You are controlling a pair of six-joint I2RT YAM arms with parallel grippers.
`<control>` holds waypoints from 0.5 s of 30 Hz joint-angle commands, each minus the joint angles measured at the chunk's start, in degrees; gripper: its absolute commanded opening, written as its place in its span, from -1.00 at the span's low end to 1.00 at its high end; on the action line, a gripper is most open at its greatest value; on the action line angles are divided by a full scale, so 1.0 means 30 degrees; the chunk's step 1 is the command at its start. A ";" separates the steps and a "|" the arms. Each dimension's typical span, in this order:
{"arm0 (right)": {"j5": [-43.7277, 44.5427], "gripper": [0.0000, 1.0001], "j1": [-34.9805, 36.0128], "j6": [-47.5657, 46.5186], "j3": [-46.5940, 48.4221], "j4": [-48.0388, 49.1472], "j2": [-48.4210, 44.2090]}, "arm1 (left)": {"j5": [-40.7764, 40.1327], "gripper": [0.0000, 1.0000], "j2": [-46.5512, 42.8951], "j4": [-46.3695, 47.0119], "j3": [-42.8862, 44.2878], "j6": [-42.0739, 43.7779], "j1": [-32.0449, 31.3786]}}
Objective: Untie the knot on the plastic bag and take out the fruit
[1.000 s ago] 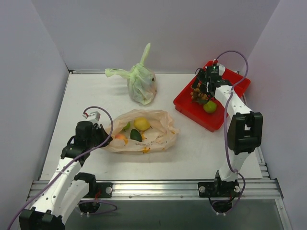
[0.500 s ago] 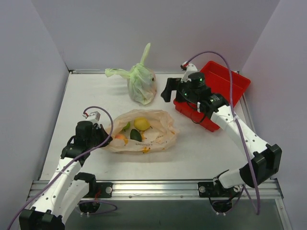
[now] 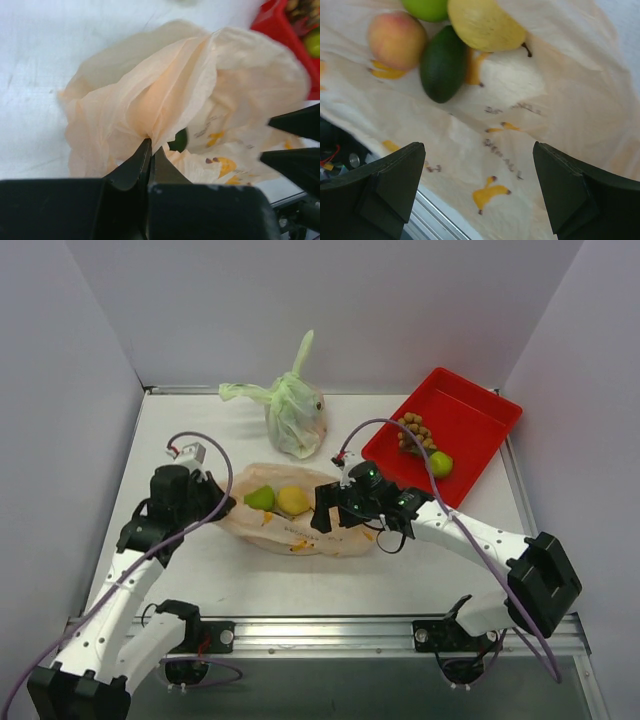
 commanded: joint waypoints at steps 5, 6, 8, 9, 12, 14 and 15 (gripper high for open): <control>0.0764 0.86 -0.2420 0.2798 -0.2351 0.2979 -0.0267 | -0.3386 -1.00 0.3752 0.0251 0.8470 -0.0647 -0.6140; 0.0705 0.86 -0.2567 0.2915 -0.2500 0.3097 -0.0325 | -0.3626 -1.00 0.3986 0.0164 0.8649 -0.0763 -0.6786; 0.0704 0.85 -0.2656 0.2742 -0.2590 0.3128 -0.0354 | -0.3979 -1.00 0.4019 0.0075 0.7806 -0.1143 -0.7144; 0.0675 0.85 -0.2656 0.2654 -0.2590 0.3070 -0.0528 | -0.4705 -1.00 0.3902 -0.0041 0.7250 -0.1551 -0.7115; 0.0879 0.85 -0.2568 0.2156 -0.2561 0.2894 -0.0763 | -0.5357 -1.00 0.3375 -0.0335 0.4615 -0.2575 -0.7027; 0.1084 0.85 -0.2452 0.1660 -0.2415 0.2660 -0.0765 | -0.5474 -1.00 0.3052 -0.0219 0.2804 -0.2989 -0.7027; 0.1288 0.85 -0.2364 0.1396 -0.2153 0.2514 -0.0678 | -0.5852 -1.00 0.2964 -0.0160 0.2270 -0.3252 -0.7027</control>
